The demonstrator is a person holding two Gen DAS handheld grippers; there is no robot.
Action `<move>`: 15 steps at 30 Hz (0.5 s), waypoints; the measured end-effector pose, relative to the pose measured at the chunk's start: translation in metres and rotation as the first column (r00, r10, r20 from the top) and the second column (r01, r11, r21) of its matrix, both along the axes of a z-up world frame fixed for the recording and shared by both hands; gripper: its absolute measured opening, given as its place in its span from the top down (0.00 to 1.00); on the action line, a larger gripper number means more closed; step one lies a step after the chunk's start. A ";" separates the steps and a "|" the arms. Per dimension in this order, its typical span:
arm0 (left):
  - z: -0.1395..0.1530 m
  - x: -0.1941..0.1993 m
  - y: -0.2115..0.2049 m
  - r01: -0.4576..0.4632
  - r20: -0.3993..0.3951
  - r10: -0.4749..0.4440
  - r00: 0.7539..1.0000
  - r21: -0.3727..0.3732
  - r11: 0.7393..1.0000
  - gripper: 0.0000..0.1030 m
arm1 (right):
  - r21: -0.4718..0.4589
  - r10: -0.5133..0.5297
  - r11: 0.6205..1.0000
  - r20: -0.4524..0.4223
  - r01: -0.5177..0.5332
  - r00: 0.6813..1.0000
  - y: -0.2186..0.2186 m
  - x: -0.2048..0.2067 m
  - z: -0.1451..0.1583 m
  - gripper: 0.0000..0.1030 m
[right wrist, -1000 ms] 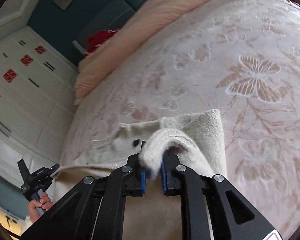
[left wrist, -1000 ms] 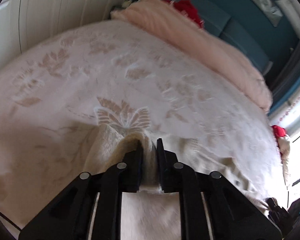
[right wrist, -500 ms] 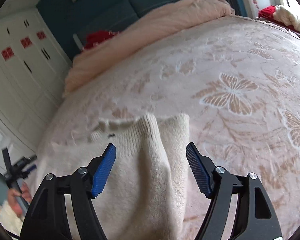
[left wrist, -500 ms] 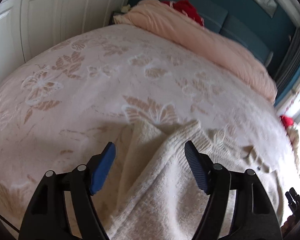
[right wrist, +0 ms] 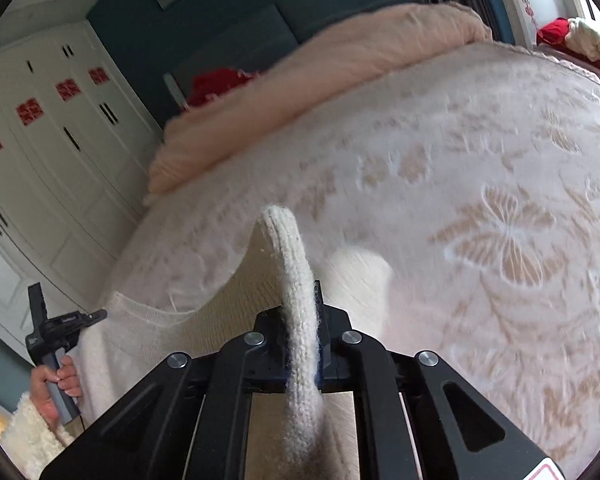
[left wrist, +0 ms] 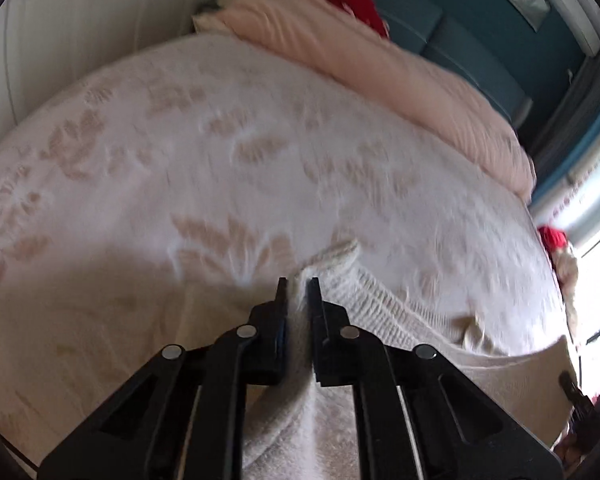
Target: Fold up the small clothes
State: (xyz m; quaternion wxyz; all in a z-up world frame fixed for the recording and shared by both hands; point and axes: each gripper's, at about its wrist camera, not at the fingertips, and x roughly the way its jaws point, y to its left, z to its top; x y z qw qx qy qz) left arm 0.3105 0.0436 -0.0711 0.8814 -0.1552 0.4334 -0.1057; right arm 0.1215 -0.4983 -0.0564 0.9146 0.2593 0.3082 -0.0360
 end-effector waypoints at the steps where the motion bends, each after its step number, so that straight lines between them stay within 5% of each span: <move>1: -0.001 0.005 -0.001 -0.019 0.006 0.019 1.000 0.031 0.999 0.93 | -0.018 -0.017 1.000 -0.026 0.016 1.000 -0.004 0.007 -0.007 0.93; 5: -0.054 0.036 0.005 -0.075 -0.142 0.094 0.985 0.134 0.988 0.93 | 0.011 -0.042 0.999 -0.265 0.047 0.963 -0.021 0.040 -0.078 0.91; 10: -0.039 0.017 0.025 -0.119 -0.117 0.122 0.986 0.028 0.992 0.91 | -0.047 -0.066 0.997 -0.163 0.059 0.984 -0.014 0.011 -0.040 0.69; 12: -0.020 0.005 0.020 -0.077 -0.058 0.078 0.995 0.028 0.997 0.81 | -0.088 -0.061 0.995 -0.119 0.050 0.991 -0.010 -0.002 -0.024 0.55; 14: -0.012 0.004 0.007 -0.036 -0.042 0.039 0.998 0.056 0.998 0.49 | -0.109 -0.049 0.993 -0.127 0.035 0.991 -0.011 0.002 -0.020 0.54; 15: -0.011 0.006 -0.001 -0.014 -0.042 0.017 0.999 0.074 0.997 0.44 | -0.119 -0.036 0.993 -0.144 0.019 0.989 -0.011 0.010 -0.023 0.54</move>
